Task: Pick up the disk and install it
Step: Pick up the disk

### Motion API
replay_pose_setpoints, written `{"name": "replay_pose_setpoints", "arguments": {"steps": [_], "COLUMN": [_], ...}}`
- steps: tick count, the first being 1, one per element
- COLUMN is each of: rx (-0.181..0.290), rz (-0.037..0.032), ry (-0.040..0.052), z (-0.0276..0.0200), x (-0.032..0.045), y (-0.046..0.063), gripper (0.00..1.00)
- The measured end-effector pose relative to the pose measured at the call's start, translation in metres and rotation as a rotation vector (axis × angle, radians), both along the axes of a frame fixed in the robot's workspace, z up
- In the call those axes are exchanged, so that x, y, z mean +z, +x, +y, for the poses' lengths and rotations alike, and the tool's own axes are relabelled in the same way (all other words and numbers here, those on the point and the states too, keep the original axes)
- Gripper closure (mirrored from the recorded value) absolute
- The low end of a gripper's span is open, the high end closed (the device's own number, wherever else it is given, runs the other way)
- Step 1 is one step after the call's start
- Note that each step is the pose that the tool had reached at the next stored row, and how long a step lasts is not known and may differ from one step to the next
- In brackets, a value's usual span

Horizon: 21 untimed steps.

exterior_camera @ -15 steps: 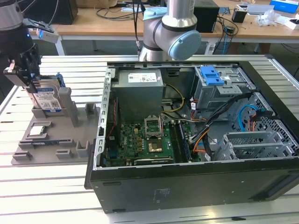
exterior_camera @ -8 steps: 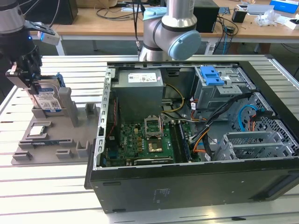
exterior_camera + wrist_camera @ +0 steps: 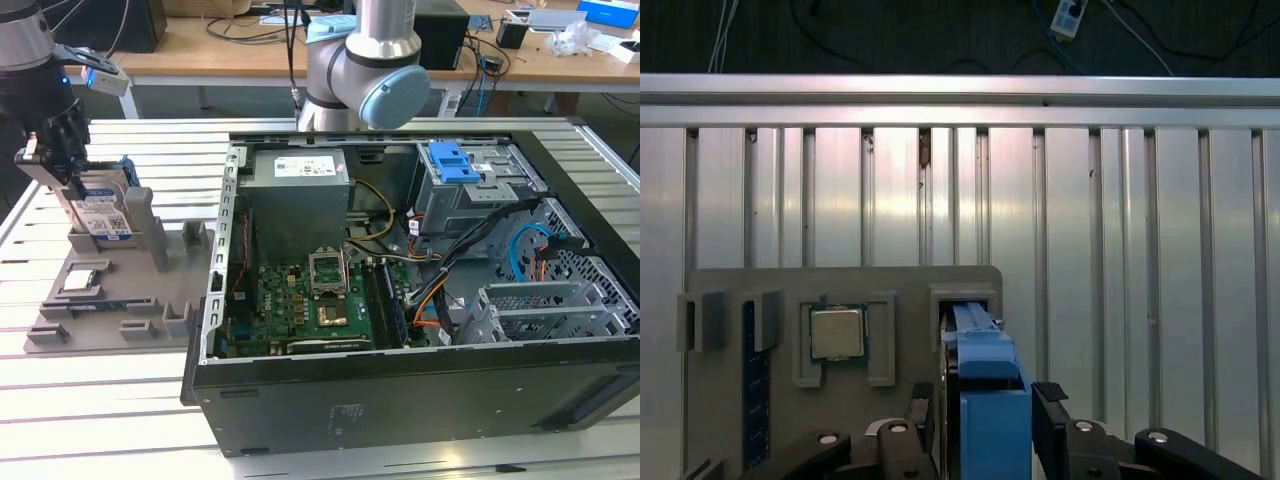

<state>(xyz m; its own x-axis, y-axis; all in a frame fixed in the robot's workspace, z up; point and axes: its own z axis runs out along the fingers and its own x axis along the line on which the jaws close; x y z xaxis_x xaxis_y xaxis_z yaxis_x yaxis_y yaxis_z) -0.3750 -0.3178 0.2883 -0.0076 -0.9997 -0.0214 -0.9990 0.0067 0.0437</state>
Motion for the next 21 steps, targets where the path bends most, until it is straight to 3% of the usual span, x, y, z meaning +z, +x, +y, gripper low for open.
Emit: {"name": "replay_pose_setpoints", "arguments": {"steps": [1, 2, 21], "rx": [0.0, 0.0, 0.0], "rz": [0.0, 0.0, 0.0], "ry": [-0.0003, 0.0, -0.0013], "z": [0.0, 0.0, 0.0001], "x": [0.0, 0.0, 0.0004], "y": [0.0, 0.0, 0.0001], "gripper": [0.6, 0.63, 0.63]}}
